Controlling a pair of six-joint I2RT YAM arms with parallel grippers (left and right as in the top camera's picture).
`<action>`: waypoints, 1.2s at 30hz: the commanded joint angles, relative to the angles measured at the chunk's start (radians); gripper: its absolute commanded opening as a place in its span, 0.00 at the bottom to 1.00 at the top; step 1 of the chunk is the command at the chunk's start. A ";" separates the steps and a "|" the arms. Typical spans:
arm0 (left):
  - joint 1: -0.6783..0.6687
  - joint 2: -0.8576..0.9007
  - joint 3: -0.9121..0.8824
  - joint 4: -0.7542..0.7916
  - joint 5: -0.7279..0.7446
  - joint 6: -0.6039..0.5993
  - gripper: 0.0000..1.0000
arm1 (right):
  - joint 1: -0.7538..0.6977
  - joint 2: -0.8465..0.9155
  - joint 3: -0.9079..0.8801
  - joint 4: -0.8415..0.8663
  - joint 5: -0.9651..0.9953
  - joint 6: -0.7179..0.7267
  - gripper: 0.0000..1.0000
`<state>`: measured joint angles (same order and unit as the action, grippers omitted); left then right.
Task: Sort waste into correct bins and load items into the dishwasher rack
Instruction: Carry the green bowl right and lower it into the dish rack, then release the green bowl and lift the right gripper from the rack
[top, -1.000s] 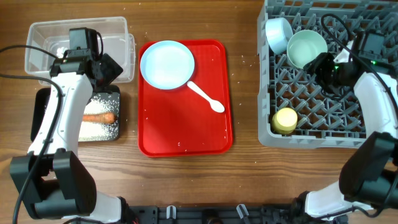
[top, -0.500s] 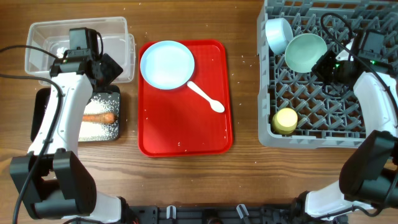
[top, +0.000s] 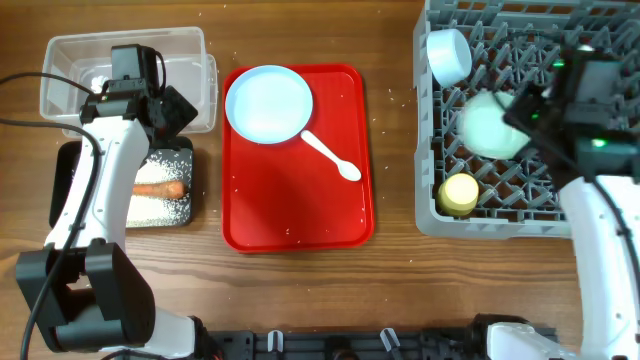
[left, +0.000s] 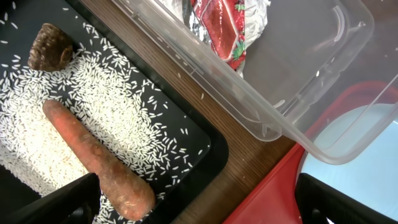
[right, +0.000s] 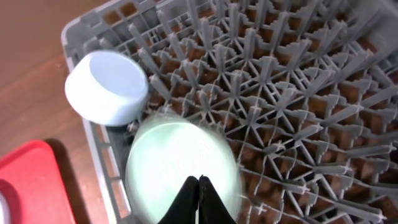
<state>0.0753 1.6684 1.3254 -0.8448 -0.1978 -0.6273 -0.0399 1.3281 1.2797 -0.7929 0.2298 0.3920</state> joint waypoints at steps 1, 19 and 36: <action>0.008 0.006 -0.005 0.000 -0.013 -0.010 1.00 | 0.167 0.011 0.002 -0.013 0.412 0.037 0.04; 0.008 0.006 -0.005 0.000 -0.013 -0.010 1.00 | -0.186 0.010 -0.001 -0.272 -0.246 0.069 0.56; 0.008 0.006 -0.005 0.000 -0.013 -0.009 1.00 | -0.215 0.010 -0.313 -0.021 -0.246 0.029 0.08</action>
<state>0.0753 1.6684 1.3254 -0.8448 -0.1978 -0.6273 -0.2523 1.3468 0.9653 -0.8474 -0.0071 0.4210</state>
